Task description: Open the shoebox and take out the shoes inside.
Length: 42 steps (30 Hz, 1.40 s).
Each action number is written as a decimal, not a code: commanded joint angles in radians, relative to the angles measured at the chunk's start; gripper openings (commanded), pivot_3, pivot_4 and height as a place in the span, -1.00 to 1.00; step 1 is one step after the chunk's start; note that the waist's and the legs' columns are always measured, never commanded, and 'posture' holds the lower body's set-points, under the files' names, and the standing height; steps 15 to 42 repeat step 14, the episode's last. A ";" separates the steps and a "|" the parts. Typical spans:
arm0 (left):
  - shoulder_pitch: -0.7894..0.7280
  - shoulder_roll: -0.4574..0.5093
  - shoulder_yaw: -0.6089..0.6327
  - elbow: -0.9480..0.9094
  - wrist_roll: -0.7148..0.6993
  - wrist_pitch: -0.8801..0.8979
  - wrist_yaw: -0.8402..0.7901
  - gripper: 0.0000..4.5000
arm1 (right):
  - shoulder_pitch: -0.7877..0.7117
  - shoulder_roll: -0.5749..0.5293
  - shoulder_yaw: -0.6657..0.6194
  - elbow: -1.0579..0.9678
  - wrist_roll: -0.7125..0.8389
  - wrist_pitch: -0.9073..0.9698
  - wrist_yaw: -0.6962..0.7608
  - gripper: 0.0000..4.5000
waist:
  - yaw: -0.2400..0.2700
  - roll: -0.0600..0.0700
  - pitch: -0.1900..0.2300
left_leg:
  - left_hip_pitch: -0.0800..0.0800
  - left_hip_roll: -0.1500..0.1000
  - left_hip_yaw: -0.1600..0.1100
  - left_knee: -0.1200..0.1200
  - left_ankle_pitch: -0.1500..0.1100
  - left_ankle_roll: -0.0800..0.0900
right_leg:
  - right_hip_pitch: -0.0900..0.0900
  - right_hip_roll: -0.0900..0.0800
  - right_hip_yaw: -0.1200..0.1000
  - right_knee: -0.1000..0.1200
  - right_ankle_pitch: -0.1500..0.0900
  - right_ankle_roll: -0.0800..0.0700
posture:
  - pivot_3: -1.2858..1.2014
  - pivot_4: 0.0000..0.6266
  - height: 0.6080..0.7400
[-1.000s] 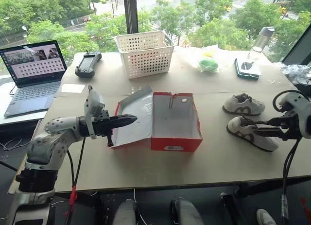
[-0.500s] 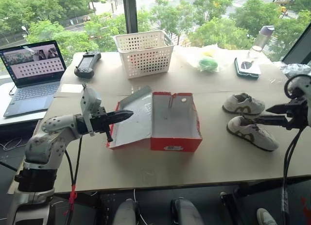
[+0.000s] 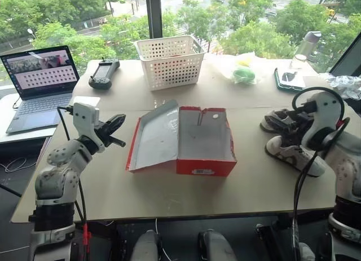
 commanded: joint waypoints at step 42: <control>0.069 -0.162 0.074 0.014 0.109 -0.129 0.292 -1.00 | 0.123 0.068 0.095 0.203 -0.156 -0.383 -0.151 0.71 | -0.002 0.000 0.000 | -0.001 0.000 0.001 0.001 0.000 0.000 | -0.001 0.000 0.000 0.000 -0.001 -0.003 | 0.03 -0.52 0.90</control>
